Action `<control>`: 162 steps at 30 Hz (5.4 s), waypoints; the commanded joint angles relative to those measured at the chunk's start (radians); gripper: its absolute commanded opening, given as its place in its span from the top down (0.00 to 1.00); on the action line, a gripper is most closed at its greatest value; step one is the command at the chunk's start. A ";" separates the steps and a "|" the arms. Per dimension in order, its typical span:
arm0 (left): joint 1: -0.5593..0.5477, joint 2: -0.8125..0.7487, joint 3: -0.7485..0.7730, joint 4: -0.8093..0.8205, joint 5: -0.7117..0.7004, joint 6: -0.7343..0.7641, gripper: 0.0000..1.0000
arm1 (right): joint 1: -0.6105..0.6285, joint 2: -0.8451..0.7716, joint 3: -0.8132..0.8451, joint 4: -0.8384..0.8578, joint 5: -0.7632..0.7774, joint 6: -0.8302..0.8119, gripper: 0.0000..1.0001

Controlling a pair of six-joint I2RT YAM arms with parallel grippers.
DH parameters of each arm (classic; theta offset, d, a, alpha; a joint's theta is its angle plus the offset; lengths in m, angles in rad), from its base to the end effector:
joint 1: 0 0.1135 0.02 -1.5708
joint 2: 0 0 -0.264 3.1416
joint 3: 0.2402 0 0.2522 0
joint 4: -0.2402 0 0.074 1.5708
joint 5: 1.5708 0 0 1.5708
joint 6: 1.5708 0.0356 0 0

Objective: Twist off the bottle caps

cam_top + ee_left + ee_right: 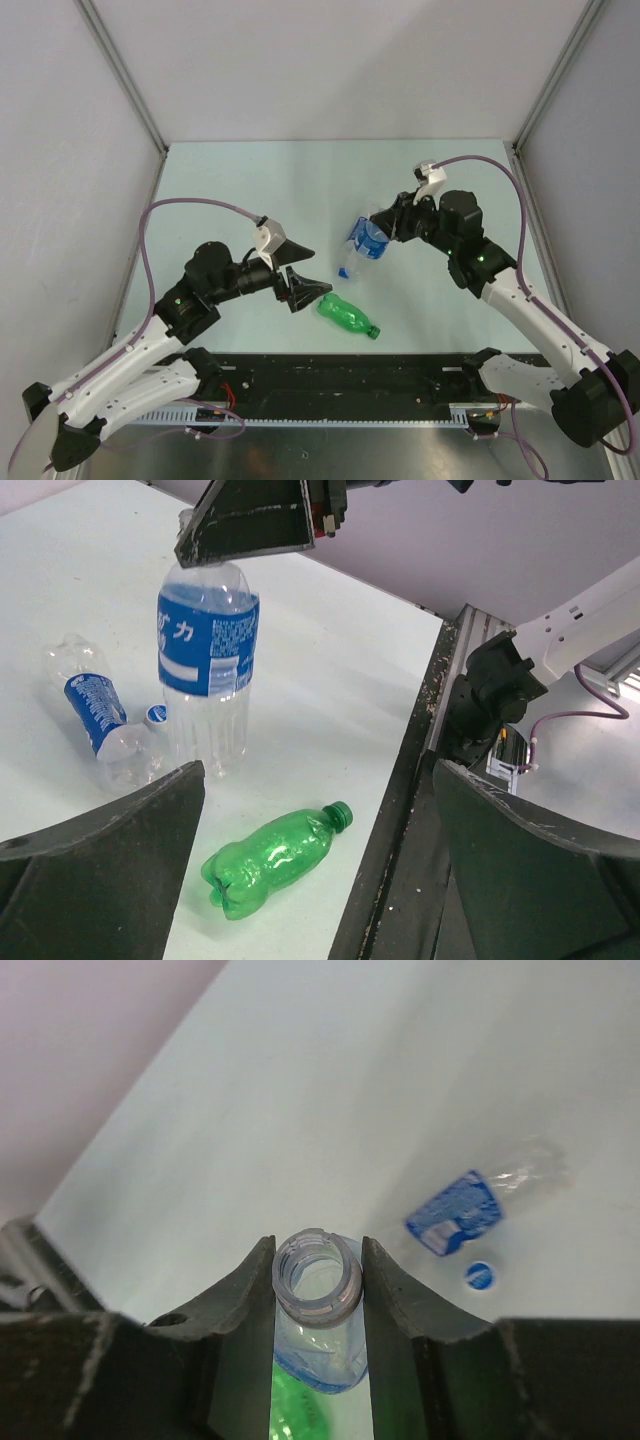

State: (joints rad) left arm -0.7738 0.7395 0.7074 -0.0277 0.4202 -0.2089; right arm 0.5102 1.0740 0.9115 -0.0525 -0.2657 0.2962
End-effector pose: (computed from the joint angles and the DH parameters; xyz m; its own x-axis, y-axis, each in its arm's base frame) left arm 0.1172 -0.1348 0.3372 -0.2345 -0.0355 -0.9715 0.9003 0.3691 -0.2309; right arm 0.2149 0.1310 0.3420 -0.3810 0.1096 -0.9181 -0.6105 0.7159 0.3388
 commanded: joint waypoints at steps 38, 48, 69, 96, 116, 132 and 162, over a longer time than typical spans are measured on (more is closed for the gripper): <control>0.000 0.060 0.018 -0.003 -0.003 0.020 0.00 | -0.064 -0.099 -0.199 0.118 0.693 -0.079 0.95; -0.001 0.066 0.024 -0.008 0.021 0.033 0.00 | -0.064 -0.104 -0.263 0.163 0.717 -0.068 0.67; 0.000 0.092 0.041 -0.031 0.070 0.065 0.01 | -0.077 -0.261 -0.234 0.244 0.502 -0.079 0.01; -0.276 0.511 0.272 -0.408 -0.380 0.313 0.01 | -0.119 -0.311 -0.168 0.128 0.408 -0.067 0.01; -0.412 0.977 0.340 -0.451 -0.691 0.386 0.09 | -0.161 -0.337 -0.168 0.073 0.394 -0.072 0.01; -0.408 0.903 0.290 -0.406 -0.673 0.313 0.50 | -0.170 -0.343 -0.168 0.079 0.360 -0.042 0.01; 0.186 0.113 0.121 -0.243 0.262 0.101 0.43 | 0.039 -0.036 -0.032 0.424 -0.154 0.292 0.01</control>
State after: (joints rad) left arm -0.5983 0.8883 0.8375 -0.3119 0.5472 -0.0837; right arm 0.4709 0.9909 0.8001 0.2184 -0.3065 0.5114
